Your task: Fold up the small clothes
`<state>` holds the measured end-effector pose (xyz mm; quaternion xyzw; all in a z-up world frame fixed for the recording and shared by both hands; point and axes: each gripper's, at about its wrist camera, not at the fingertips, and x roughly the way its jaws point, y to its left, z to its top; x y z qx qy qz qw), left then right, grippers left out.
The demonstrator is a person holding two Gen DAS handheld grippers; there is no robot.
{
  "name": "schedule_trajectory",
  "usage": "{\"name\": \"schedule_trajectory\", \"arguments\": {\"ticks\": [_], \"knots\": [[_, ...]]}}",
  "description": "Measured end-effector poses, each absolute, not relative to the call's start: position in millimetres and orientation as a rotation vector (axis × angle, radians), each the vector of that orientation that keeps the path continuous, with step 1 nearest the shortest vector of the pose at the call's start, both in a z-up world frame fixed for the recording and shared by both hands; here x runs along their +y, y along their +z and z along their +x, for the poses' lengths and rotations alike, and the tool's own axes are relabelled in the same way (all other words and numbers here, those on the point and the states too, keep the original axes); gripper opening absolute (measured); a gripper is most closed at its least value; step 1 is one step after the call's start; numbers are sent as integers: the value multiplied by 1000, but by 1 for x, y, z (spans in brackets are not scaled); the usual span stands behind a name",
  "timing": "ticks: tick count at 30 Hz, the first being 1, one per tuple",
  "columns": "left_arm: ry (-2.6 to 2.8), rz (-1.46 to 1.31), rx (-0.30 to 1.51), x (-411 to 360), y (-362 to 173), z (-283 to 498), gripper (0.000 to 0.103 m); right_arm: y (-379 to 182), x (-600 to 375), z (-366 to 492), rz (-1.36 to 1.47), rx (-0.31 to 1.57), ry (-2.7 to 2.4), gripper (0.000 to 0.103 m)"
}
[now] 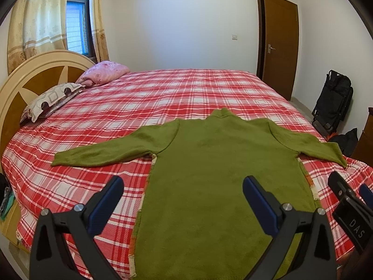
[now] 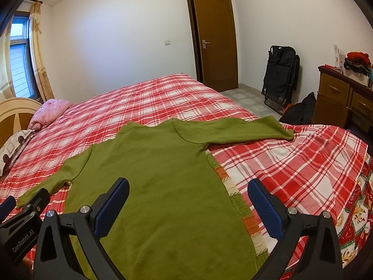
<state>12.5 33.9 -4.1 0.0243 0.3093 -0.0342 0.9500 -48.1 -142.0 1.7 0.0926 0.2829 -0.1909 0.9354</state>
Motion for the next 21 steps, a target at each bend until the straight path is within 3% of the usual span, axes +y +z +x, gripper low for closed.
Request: {"name": "schedule_trajectory", "arguments": {"ticks": [21], "knots": [[-74,82,707,24,-33,37,103,-32,-163,-23,257,662,-386,102]]}}
